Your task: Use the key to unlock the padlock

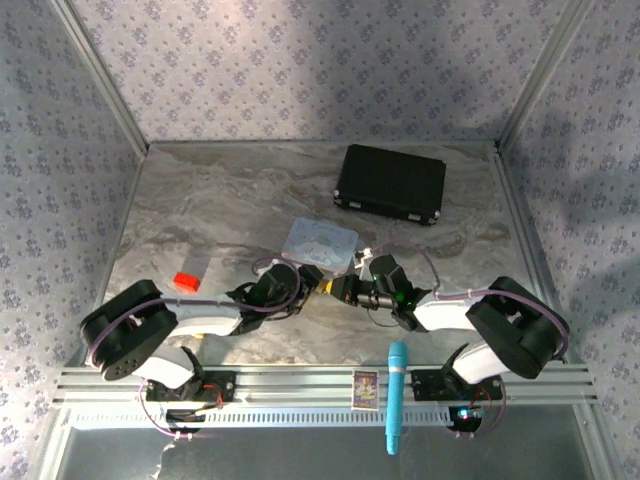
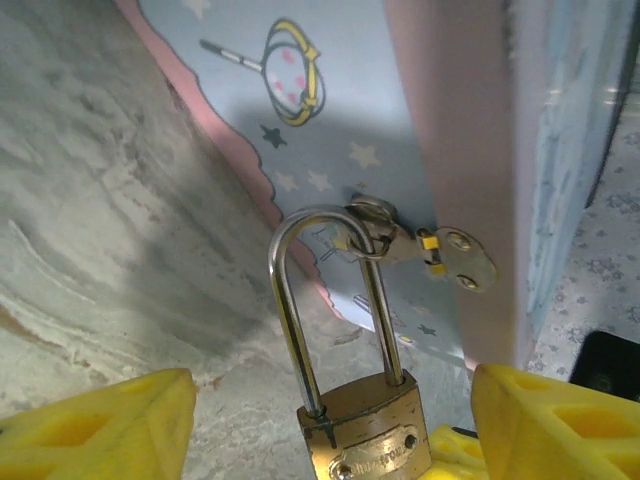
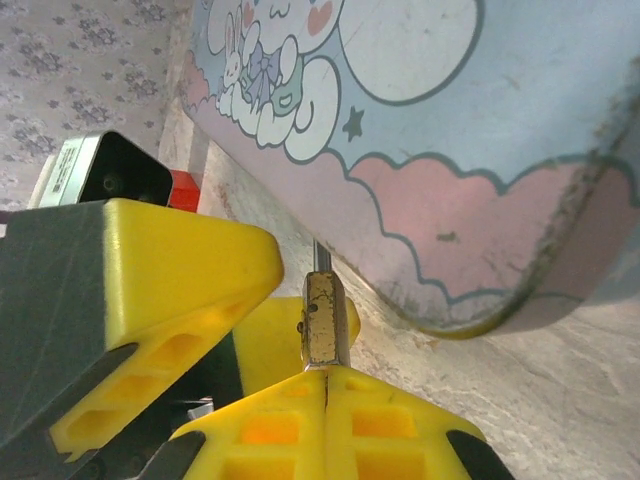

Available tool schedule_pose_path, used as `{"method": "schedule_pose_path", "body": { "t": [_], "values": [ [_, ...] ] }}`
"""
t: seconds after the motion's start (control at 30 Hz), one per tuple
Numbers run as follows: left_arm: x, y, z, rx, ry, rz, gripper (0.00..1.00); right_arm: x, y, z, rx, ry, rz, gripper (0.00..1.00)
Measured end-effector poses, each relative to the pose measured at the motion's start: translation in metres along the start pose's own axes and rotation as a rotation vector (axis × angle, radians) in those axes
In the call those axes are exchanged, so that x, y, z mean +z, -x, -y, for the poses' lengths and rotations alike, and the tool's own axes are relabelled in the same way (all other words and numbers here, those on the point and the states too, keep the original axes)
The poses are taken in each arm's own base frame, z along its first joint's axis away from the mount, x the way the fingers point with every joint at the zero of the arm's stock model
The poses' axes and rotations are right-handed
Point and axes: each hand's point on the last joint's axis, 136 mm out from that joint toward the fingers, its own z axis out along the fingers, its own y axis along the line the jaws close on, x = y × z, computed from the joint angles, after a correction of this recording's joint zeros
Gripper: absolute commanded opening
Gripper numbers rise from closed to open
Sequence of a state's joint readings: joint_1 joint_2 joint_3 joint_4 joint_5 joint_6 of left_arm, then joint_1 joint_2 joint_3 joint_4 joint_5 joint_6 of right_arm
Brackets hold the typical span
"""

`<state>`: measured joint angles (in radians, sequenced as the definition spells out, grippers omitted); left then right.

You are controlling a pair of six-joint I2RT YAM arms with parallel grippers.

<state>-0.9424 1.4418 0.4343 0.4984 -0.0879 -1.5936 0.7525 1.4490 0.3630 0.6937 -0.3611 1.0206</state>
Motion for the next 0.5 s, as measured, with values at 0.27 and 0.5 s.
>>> {"method": "schedule_pose_path", "body": {
  "t": [0.27, 0.5],
  "values": [
    [-0.001, 0.008, 0.012, -0.014, -0.168, 0.049, 0.45, 0.005, -0.003, -0.002, 0.039, 0.018, -0.007, 0.0],
    [0.007, 0.005, 0.001, -0.059, -0.2, 0.056, 0.24, 0.009, -0.006, -0.002, 0.056, 0.024, -0.011, 0.0]
  ]
}}
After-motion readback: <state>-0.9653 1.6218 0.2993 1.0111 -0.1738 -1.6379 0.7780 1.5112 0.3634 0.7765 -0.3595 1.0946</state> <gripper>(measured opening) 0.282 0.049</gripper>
